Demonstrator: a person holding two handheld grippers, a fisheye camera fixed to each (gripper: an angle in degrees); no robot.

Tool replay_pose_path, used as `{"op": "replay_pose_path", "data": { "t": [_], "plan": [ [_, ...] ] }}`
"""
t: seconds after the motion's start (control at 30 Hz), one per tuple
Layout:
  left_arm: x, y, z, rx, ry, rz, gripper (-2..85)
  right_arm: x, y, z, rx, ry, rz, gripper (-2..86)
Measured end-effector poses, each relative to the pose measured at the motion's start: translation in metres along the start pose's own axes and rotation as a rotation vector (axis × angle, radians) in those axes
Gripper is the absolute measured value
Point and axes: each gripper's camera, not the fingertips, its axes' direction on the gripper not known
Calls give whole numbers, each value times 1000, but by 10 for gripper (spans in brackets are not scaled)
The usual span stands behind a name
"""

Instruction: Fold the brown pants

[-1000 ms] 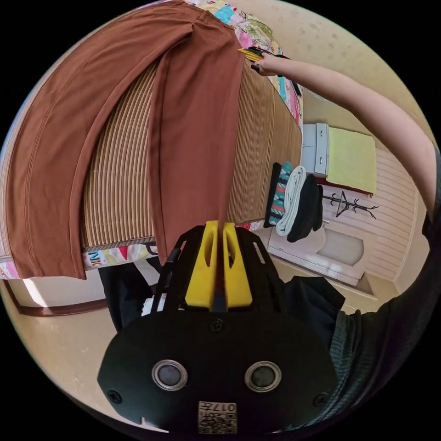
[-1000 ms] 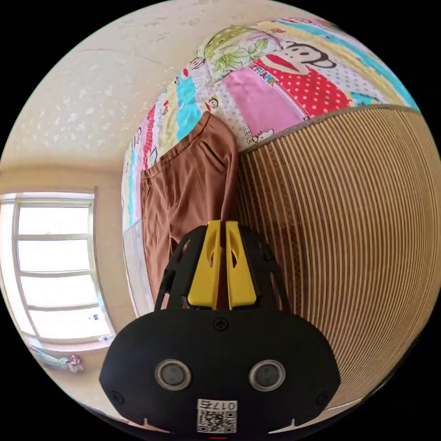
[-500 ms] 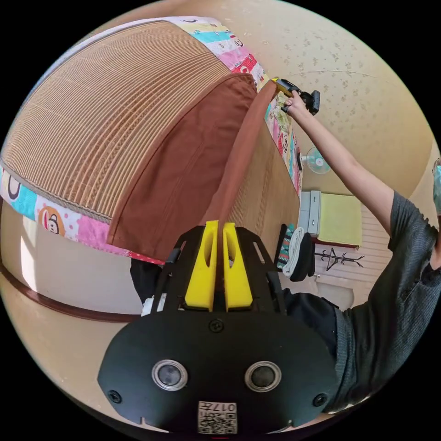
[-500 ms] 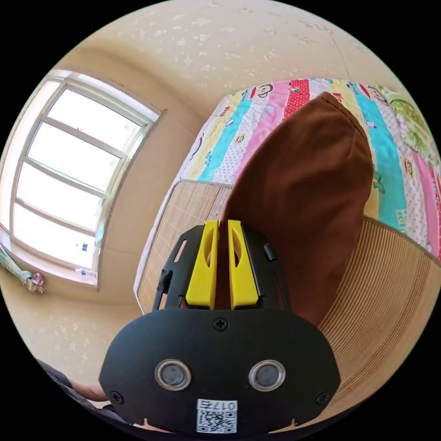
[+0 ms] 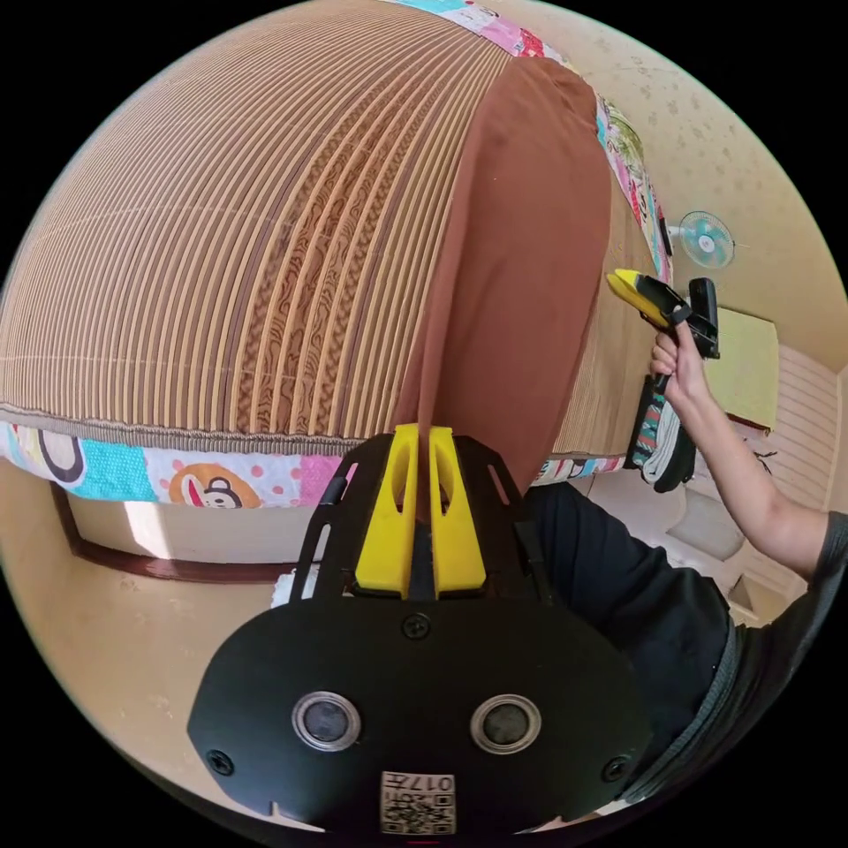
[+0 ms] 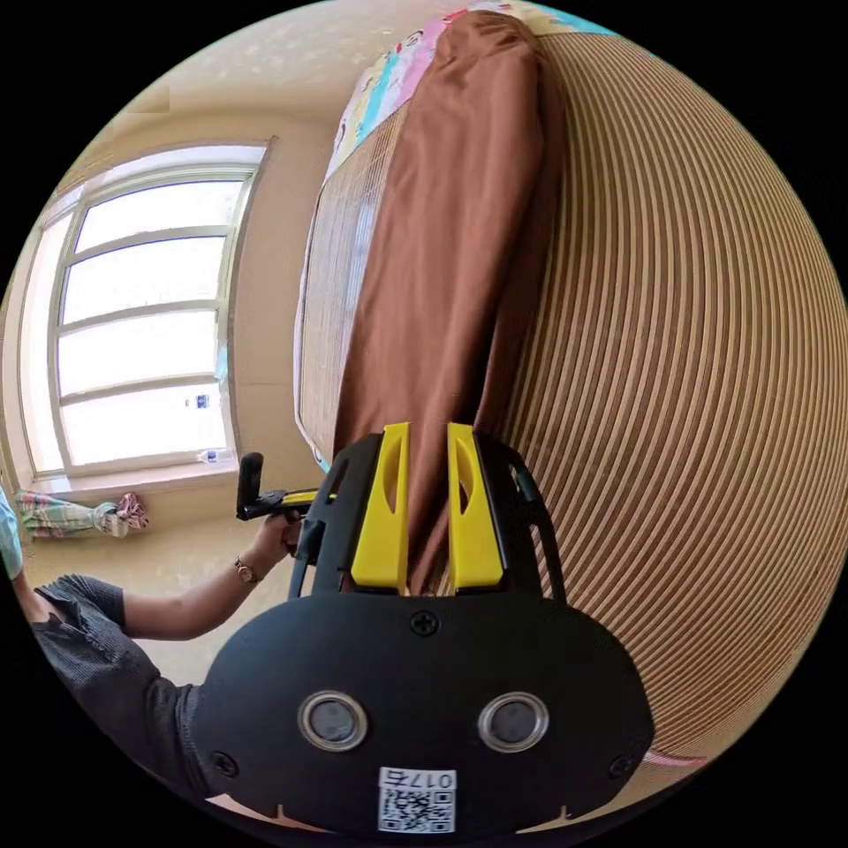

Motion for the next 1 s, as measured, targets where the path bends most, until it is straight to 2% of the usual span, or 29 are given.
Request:
{"op": "replay_pose_path", "data": {
  "t": [0.1, 0.17, 0.33, 0.43, 0.5, 0.53, 0.57, 0.73, 0.8, 0.87, 1.0],
  "plan": [
    [4, -6, -8, -26, -14, 3, -6, 21, 25, 11, 25, -60, 103, 76],
    [5, -9, -12, -39, -18, 0, -6, 43, 33, 13, 113, -146, 197, 69],
    [-2, -16, -26, -68, 17, -14, -6, 54, 15, 15, 53, -331, 168, 35],
    [-11, -15, -36, -75, 207, 44, -7, 48, 18, -14, 63, -406, 94, 22],
    [-15, -3, -44, -40, 431, 170, -7, 48, 26, -36, 89, -360, 97, 18],
    [-18, 0, -44, -39, 454, 173, -7, 50, 32, -47, 93, -276, 128, 16],
    [-25, 7, -43, -42, 433, 143, -7, 52, 35, -52, 86, -191, 147, 15],
    [-32, 22, -32, -27, 344, 57, -4, 62, 30, -50, 104, -187, 190, 18],
    [-30, 24, -34, -15, 197, -9, 2, 63, 30, -48, 90, -158, 206, 22],
    [-25, 28, -40, 8, 141, -10, 3, 61, 36, -44, 57, -131, 216, 27],
    [-12, 35, -56, 22, 167, 55, 1, 59, 47, -37, 16, -210, 200, 21]
  ]
}}
